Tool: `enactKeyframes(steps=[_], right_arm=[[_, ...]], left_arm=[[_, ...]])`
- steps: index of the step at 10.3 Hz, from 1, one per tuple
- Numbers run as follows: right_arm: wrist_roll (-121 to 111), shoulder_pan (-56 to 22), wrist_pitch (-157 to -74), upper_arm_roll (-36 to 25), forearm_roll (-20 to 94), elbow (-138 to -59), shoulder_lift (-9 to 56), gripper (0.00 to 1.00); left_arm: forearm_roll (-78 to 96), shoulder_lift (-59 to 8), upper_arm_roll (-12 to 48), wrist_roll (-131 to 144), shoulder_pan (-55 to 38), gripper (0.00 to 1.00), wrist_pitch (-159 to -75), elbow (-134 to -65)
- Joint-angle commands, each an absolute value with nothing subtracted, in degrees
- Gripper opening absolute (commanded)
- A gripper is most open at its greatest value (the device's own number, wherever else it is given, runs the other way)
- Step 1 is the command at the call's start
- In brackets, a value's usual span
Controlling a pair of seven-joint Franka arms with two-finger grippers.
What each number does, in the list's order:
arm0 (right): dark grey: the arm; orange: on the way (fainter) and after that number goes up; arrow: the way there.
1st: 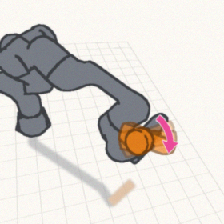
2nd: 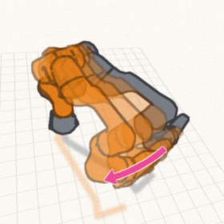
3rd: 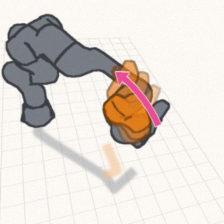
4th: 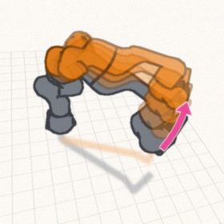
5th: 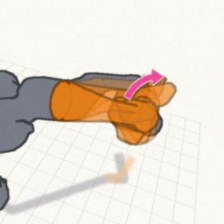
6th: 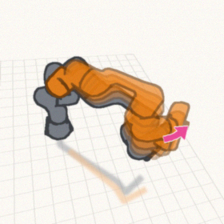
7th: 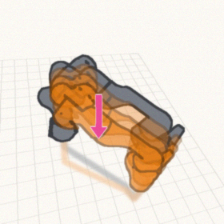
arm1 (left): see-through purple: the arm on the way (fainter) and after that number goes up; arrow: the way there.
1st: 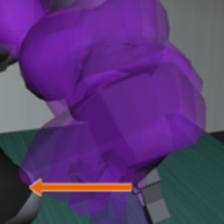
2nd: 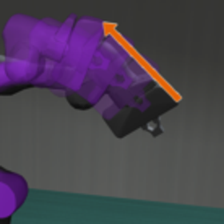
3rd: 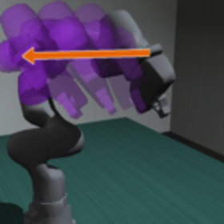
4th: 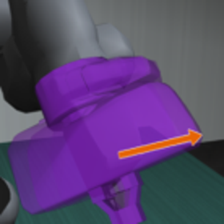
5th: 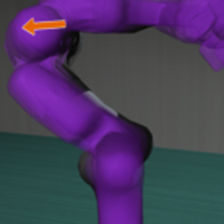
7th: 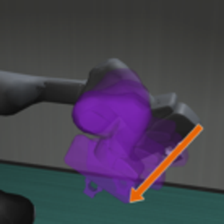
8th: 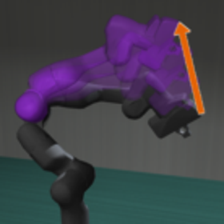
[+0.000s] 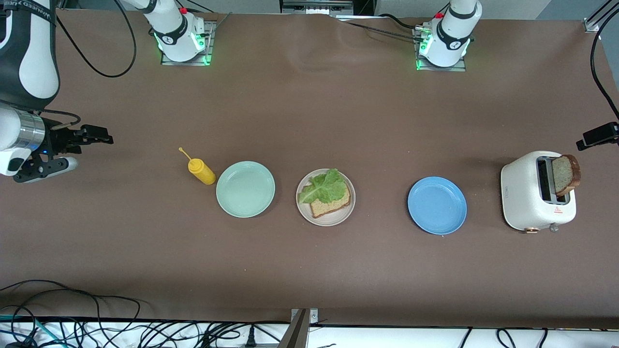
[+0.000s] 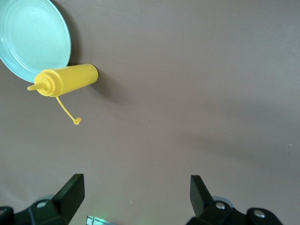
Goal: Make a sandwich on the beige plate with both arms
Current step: 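Move the open right gripper toward the yellow mustard bottle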
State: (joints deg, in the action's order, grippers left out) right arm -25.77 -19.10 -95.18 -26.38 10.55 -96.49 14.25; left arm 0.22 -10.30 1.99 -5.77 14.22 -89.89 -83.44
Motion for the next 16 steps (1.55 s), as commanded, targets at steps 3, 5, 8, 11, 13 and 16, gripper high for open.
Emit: enactKeyframes(steps=[3, 5, 8, 11, 13, 16], right_arm=[[-26.6, -7.1, -119.1, -8.4, 11.0, -123.1, 2.0, 1.0], [-36.6, -5.1, -125.0, -8.0, 11.2, -128.1, 2.5, 1.0], [-59.2, -0.5, -128.0, -8.0, 25.1, -129.4, 7.2, 1.0], [-86.4, 3.7, -128.2, -8.0, 43.7, -129.0, 14.0, 1.0], [-102.1, 4.7, -127.6, -8.0, 54.5, -128.2, 18.5, 1.0], [-125.8, 4.8, -122.1, -7.5, 72.8, -126.7, 24.2, 1.0]], left_arm=[[-1.0, -10.2, 2.1, -5.2, 11.7, 1.0, -89.0, -82.3], [-1.0, -9.3, 2.0, -2.9, 9.8, 1.0, -88.9, -82.5], [-1.0, -7.3, 2.0, -1.4, 6.9, 1.0, -88.3, -83.3], [-0.9, -6.4, 2.0, -1.4, 5.5, 1.0, -88.1, -83.4], [-0.8, -5.5, 2.0, -1.4, 3.6, 1.0, -88.0, -84.1], [-0.8, -4.2, 2.0, -1.1, 2.2, 1.0, -88.0, -85.0]])
